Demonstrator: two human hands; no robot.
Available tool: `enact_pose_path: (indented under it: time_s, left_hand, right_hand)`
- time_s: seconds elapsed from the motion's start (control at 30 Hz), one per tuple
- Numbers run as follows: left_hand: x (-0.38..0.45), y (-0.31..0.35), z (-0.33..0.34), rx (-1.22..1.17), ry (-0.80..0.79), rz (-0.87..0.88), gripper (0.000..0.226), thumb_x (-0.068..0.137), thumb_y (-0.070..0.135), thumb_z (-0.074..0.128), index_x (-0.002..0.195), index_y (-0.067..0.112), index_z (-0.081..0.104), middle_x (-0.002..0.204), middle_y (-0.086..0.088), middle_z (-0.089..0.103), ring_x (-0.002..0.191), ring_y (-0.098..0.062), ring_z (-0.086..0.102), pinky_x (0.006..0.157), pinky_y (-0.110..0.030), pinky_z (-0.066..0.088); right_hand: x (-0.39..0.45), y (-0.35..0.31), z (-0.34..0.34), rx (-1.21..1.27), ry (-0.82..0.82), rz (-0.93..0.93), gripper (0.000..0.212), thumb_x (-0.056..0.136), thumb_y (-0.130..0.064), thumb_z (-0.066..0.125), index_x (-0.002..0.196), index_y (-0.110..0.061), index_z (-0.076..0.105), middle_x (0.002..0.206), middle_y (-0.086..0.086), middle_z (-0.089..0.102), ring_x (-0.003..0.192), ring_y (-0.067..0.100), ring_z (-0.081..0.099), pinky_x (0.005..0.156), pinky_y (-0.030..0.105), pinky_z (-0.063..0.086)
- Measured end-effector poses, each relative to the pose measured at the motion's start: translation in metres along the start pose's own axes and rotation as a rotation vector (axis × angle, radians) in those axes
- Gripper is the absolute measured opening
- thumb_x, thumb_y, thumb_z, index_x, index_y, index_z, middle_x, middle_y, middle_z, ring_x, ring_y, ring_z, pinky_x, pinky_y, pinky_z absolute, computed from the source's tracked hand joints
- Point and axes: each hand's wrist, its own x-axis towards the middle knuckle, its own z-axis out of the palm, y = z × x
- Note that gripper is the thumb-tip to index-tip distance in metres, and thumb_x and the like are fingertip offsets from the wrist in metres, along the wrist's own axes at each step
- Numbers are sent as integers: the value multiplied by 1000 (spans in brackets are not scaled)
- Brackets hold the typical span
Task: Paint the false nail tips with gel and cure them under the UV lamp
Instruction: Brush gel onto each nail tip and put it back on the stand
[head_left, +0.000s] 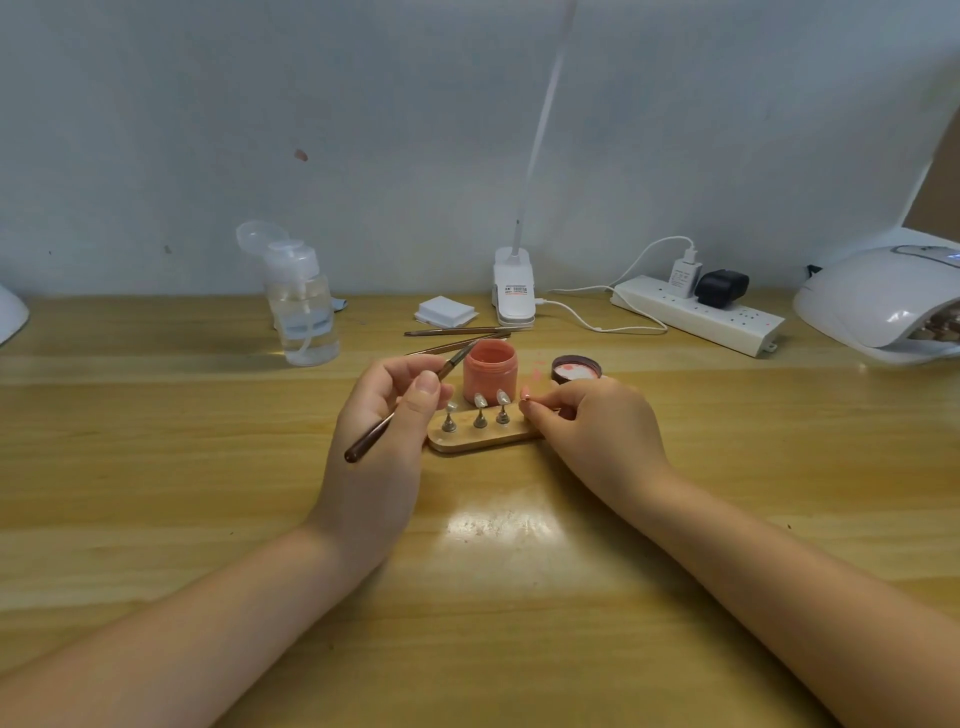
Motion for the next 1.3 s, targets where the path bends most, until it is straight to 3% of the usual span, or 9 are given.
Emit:
enact_pose_path:
  time_s: [0.3, 0.47, 0.7, 0.83, 0.93, 1.03, 1.17, 1.3]
  left_hand:
    - [3, -4, -4, -36, -36, 6, 16, 86, 40, 53, 95, 44, 67, 99, 12, 70, 103, -4, 65, 87, -33, 48]
    - [0, -4, -1, -77, -108, 2, 17, 88, 35, 54, 97, 36, 68, 96, 12, 71, 102, -5, 65, 91, -39, 50]
    - [-2, 1, 3, -96, -161, -14, 22, 87, 31, 54, 104, 23, 66, 96, 11, 71, 101, -5, 65, 94, -37, 49]
    - [-2, 2, 5, -47, -151, 23, 18, 94, 32, 57, 105, 21, 65, 93, 11, 71, 99, -6, 65, 89, -30, 50]
    - [2, 2, 3, 24, -98, 64, 16, 96, 26, 53, 104, 21, 66, 90, 9, 72, 95, -5, 66, 82, -19, 50]
    - [15, 7, -4, 135, -41, 94, 13, 96, 18, 57, 96, 23, 69, 80, 9, 73, 82, -2, 68, 74, -13, 51]
    - [43, 21, -6, 239, 24, 92, 13, 92, 23, 65, 80, 24, 70, 66, 12, 70, 66, 3, 64, 63, -8, 47]
    - [74, 40, 3, 537, -101, 125, 18, 92, 26, 60, 76, 25, 68, 63, 14, 68, 61, 6, 60, 58, -12, 45]
  right_hand:
    - [-7, -4, -4, -223, 1, -52, 32, 90, -52, 54, 95, -28, 74, 86, -4, 72, 85, 17, 63, 69, 30, 49]
    - [-9, -9, -4, -214, -35, -88, 33, 92, -51, 51, 100, -29, 74, 87, -5, 72, 86, 16, 64, 68, 29, 50]
    - [-5, -6, -2, -224, -62, -73, 32, 94, -49, 49, 107, -31, 72, 89, -5, 71, 87, 18, 63, 67, 32, 51]
    - [-5, -7, -1, -216, -78, -80, 28, 95, -47, 49, 109, -35, 70, 93, -6, 71, 91, 17, 62, 65, 28, 45]
    - [-8, -7, -3, -189, -38, -83, 25, 95, -43, 51, 104, -32, 71, 89, -5, 71, 88, 19, 63, 63, 28, 42]
    - [-12, -7, -4, -138, -6, -92, 22, 93, -42, 54, 98, -29, 72, 86, -5, 72, 85, 19, 65, 67, 31, 50]
    - [-14, -8, -3, -102, 3, -108, 18, 91, -41, 57, 93, -28, 70, 83, -6, 72, 82, 19, 65, 68, 35, 51]
    - [-14, -8, -3, -71, 21, -106, 15, 88, -38, 59, 90, -26, 68, 80, -5, 71, 78, 20, 65, 67, 36, 52]
